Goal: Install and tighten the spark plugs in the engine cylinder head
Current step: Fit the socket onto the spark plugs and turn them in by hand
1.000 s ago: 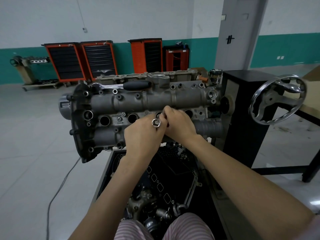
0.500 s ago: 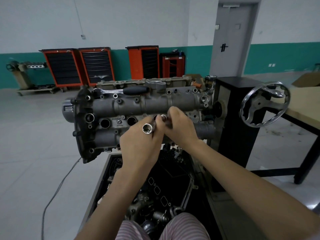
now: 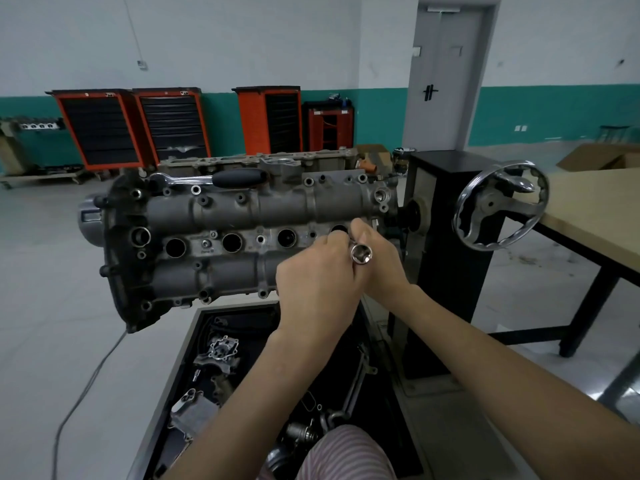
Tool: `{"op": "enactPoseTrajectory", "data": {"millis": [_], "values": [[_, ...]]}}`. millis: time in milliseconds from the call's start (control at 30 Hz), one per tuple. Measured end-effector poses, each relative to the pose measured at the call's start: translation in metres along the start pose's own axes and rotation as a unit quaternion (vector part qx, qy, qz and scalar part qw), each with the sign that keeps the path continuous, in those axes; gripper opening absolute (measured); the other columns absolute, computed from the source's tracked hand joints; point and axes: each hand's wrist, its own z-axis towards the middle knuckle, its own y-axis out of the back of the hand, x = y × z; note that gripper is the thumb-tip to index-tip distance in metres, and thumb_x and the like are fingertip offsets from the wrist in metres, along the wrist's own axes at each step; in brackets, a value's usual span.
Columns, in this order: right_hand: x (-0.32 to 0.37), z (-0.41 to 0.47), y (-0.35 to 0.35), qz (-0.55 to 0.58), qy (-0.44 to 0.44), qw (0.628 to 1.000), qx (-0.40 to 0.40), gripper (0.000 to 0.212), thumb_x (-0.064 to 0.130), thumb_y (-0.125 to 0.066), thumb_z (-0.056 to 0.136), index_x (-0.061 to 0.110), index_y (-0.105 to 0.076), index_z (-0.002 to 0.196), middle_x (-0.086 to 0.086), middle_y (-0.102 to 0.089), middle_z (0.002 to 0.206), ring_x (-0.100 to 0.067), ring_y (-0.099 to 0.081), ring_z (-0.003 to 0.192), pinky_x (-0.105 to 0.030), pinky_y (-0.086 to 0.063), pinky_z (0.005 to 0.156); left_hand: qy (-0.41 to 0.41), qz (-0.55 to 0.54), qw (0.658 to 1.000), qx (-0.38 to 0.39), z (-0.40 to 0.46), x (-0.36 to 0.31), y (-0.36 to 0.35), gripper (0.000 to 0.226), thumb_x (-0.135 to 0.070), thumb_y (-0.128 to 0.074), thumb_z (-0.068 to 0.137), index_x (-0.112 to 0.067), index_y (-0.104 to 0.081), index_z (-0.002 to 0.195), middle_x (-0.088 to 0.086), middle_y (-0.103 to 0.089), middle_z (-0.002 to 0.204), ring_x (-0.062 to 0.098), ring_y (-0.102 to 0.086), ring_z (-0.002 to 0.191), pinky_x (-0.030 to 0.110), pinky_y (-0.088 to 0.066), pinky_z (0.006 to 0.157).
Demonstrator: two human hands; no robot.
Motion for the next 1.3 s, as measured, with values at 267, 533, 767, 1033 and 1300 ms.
{"op": "enactPoseTrajectory", "data": {"millis": [267,533,767,1033,1300], "values": [[-0.007,0.009,-0.008,0.036,-0.012,0.999,0.011,0.026,0.009,-0.046,0.087,0.016,-0.026,0.071,0.011,-0.030,0.064,-0.009,-0.028,0.057,-0.024,-0.022,0.050,0.032,0.012,0.998,0.047,-0.002,0.007,-0.014,0.031,-0.034,-0.048,0.093,-0.011,-0.058,0.075,0.005,-0.060,0.064,0.023,-0.055,0.053,0.025,-0.029,0.045],[-0.006,0.022,0.000,0.020,-0.056,0.993,0.100,0.036,0.000,-0.044,0.085,0.020,-0.021,0.066,0.004,-0.033,0.067,-0.021,-0.033,0.067,-0.035,-0.029,0.058,0.021,0.035,0.997,0.058,0.010,0.009,-0.031,0.036,-0.031,-0.053,0.093,-0.006,-0.060,0.069,0.009,-0.059,0.059,0.022,-0.046,0.048,0.021,-0.015,0.044],[-0.014,0.027,-0.005,-0.129,-0.013,0.986,0.109,0.014,0.007,-0.046,0.086,0.010,-0.034,0.078,-0.016,-0.060,0.078,-0.030,-0.049,0.067,-0.037,-0.040,0.061,0.023,0.073,0.995,0.064,0.021,0.021,-0.052,0.039,-0.039,-0.052,0.090,-0.018,-0.045,0.058,0.000,-0.047,0.050,0.014,-0.033,0.047,0.021,-0.007,0.043],[-0.017,0.025,-0.010,-0.105,-0.012,0.993,0.057,0.018,0.011,-0.049,0.081,0.009,-0.033,0.073,-0.002,-0.040,0.061,-0.026,-0.040,0.056,-0.032,-0.028,0.052,0.048,0.090,0.989,0.106,0.031,0.033,-0.075,0.045,-0.045,-0.036,0.093,-0.020,-0.034,0.056,-0.005,-0.031,0.048,0.015,-0.032,0.045,0.024,-0.014,0.043],[-0.020,0.022,-0.012,-0.116,0.000,0.992,0.052,0.015,0.013,-0.050,0.082,0.013,-0.037,0.074,-0.009,-0.056,0.067,-0.030,-0.052,0.062,-0.035,-0.039,0.055,0.071,0.095,0.990,0.080,0.031,0.024,-0.068,0.049,-0.039,-0.052,0.085,-0.017,-0.032,0.045,-0.005,-0.039,0.041,0.010,-0.025,0.036,0.019,-0.009,0.044]]}}
